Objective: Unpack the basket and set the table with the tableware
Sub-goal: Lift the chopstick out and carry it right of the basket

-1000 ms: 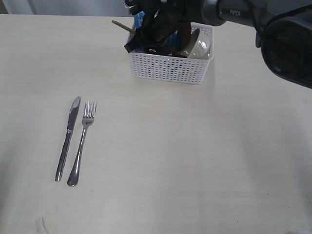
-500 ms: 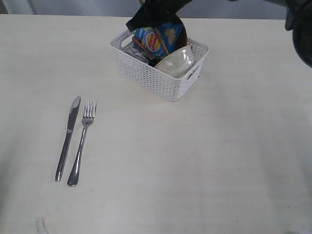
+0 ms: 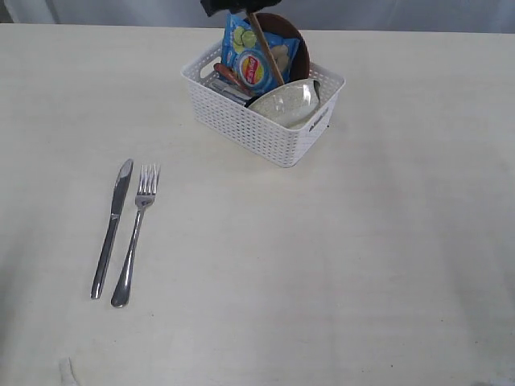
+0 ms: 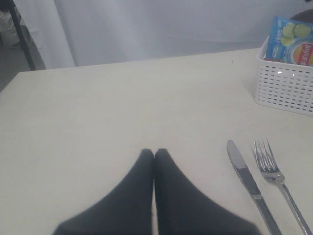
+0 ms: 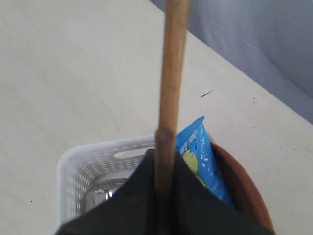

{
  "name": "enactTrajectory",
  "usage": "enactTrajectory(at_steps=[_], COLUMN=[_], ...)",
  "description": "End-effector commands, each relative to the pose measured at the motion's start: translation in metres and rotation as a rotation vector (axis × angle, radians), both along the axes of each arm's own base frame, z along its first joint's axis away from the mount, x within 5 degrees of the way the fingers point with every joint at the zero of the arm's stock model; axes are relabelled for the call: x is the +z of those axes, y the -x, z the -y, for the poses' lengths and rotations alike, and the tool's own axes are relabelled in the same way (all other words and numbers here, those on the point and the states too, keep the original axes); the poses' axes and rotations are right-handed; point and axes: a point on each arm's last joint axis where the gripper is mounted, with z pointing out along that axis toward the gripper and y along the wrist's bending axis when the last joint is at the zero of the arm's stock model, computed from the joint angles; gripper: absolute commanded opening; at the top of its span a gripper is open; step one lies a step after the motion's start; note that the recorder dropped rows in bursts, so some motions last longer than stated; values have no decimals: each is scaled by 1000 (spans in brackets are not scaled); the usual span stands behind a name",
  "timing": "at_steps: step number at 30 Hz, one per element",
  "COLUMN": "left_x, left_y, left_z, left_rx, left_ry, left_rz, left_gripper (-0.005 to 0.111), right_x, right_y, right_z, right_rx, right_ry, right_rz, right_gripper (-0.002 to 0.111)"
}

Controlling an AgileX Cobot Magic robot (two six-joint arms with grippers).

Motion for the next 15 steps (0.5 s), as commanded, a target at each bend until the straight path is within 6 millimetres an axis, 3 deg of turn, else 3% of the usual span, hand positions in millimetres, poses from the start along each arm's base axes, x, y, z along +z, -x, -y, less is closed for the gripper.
enactTrajectory(at_steps=[1, 15], left_x=[-1, -1], left_y=[0, 0], left_z=[0, 0], left_rx=[-5, -5], left_ry=[4, 4], left_rz=[0, 0], left_gripper=[0, 0], right_x=[30, 73], right_y=[8, 26], right_z=[6, 14], right_rx=[1, 9], right_ry=[-30, -67], right_rz=[50, 102], right_gripper=[0, 0])
